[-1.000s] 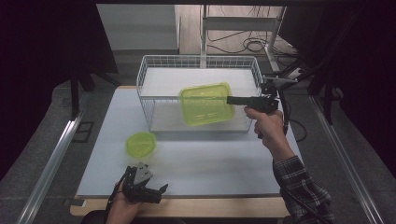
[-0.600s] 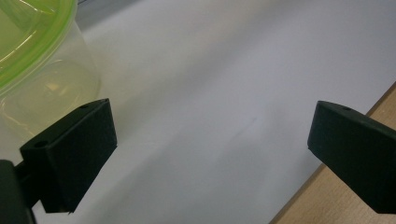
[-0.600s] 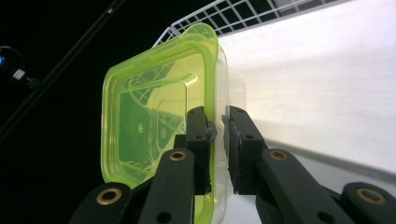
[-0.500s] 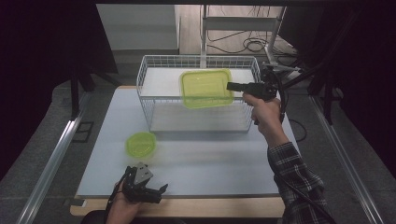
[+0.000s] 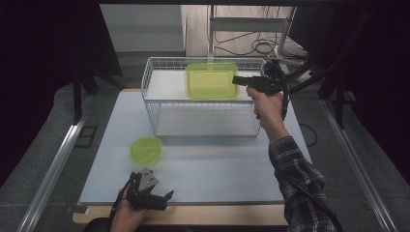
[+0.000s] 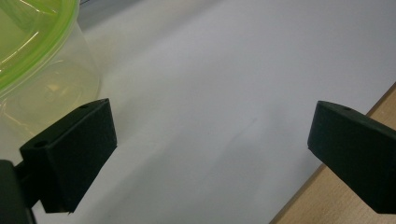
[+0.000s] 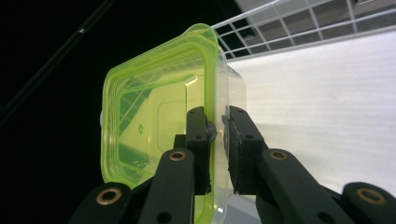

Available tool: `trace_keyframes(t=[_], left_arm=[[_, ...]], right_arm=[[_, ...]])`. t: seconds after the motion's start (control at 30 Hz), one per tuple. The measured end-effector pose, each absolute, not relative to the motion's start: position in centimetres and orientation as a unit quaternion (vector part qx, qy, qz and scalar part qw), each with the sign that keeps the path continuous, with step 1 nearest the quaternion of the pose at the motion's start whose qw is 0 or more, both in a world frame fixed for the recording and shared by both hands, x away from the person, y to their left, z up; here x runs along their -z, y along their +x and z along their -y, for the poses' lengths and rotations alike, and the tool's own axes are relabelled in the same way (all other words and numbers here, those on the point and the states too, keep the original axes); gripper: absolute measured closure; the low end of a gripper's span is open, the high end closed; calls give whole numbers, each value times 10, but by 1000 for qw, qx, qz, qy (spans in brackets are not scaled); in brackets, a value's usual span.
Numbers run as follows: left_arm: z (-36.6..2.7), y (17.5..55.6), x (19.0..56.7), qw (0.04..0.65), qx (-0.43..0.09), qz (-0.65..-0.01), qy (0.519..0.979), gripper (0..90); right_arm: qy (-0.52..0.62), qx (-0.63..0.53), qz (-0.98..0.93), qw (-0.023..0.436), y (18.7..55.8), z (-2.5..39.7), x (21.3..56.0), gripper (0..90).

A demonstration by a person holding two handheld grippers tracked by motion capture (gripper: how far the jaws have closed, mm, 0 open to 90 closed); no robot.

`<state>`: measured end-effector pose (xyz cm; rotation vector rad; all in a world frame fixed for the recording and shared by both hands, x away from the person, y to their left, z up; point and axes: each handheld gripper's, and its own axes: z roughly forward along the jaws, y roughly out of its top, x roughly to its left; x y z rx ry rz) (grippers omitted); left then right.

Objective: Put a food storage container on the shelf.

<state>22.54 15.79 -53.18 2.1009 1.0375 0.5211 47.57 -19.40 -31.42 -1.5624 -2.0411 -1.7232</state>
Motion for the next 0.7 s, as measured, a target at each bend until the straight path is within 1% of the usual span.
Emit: trace_keyframes(t=[0.47,0.53,0.63,0.7], left_arm=[[-158,225,532,359,-205,-401,818,10],[-158,225,531,359,-205,-401,818,10],[-158,225,531,358,-205,-400,818,9],[-158,225,531,357,-206,-400,819,10]], right_arm=[[-527,544,653,1,490,184,318,782],[-530,545,649,-1,492,183,318,774],[-534,533,657,-19,494,181,319,748],[-534,531,658,-23,495,181,320,743]])
